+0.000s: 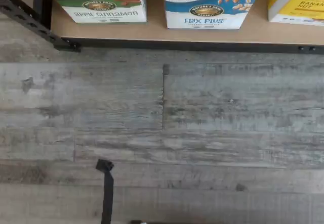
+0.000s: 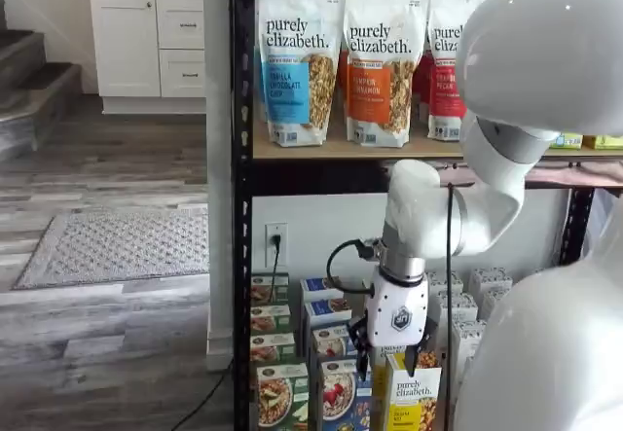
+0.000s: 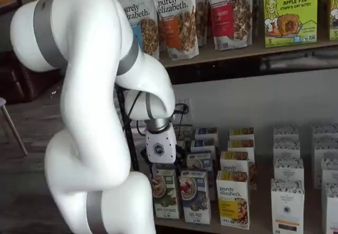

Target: Pick up the blue and white box that is on the bottom shelf, the second box from the left

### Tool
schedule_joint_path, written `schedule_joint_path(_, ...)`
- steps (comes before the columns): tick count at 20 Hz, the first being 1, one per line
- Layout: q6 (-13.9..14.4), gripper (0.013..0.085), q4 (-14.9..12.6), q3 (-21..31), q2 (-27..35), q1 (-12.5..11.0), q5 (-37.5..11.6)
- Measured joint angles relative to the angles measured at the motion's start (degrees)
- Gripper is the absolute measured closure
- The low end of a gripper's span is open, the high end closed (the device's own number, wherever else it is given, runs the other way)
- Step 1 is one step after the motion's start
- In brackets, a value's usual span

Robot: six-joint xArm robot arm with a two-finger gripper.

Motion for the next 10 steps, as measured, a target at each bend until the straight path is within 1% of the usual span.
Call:
schedule_joint_path(6,-0.35,0.013,0.77,-1.89,4.81,0.48,-3.32)
schedule_joint_path(10,-0.54,0.013,1.29,-4.36,9.69,0.89,-5.99)
